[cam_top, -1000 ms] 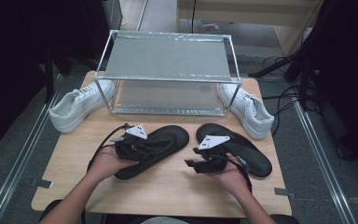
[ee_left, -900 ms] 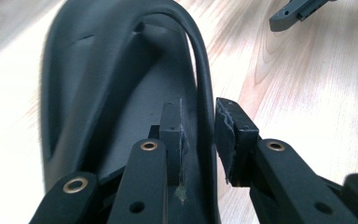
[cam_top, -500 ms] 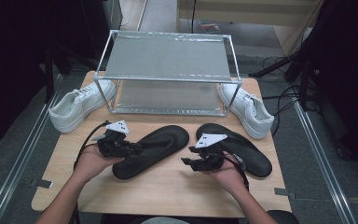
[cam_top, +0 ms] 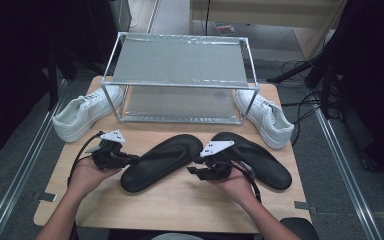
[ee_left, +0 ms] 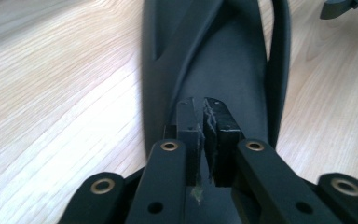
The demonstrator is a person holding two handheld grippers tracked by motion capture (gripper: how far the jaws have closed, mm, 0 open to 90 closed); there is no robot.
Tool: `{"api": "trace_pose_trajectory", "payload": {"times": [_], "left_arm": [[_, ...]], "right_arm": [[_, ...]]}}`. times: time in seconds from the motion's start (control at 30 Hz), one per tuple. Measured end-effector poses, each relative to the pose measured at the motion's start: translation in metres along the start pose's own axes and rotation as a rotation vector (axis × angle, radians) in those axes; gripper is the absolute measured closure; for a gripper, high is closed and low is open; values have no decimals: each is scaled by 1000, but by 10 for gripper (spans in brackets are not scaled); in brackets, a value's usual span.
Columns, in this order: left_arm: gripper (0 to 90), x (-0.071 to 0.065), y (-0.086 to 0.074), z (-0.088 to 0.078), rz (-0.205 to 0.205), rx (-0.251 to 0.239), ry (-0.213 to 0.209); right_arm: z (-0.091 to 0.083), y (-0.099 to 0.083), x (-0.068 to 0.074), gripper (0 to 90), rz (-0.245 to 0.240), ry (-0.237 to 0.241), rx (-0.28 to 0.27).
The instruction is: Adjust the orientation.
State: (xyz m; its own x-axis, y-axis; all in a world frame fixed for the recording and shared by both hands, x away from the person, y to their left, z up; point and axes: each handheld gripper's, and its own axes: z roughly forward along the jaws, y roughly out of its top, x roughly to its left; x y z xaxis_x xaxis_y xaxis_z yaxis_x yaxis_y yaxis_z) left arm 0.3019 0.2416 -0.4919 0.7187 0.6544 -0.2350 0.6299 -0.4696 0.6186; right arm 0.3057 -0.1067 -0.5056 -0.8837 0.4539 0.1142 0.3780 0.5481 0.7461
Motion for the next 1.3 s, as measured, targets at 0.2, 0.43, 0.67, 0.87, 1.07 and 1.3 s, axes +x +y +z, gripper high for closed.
{"api": "trace_pose_trajectory", "payload": {"times": [0.2,0.43,0.67,0.87,1.07,1.3], "left_arm": [[875,11,-8,-1,-37,9,31],[891,18,-15,2,-38,2,65],[889,18,-18,10,-44,42,56],[894,18,-19,9,-43,38,52],[899,15,-21,10,-51,32,58],[899,13,-22,9,-53,35,51]], "right_arm": [[9,6,8,807,-9,28,-2],[16,14,21,900,-22,53,-37],[27,18,27,900,-10,60,-35],[35,18,24,900,6,53,-16],[36,19,22,900,3,58,-20],[36,18,22,900,-8,51,-25]]}}
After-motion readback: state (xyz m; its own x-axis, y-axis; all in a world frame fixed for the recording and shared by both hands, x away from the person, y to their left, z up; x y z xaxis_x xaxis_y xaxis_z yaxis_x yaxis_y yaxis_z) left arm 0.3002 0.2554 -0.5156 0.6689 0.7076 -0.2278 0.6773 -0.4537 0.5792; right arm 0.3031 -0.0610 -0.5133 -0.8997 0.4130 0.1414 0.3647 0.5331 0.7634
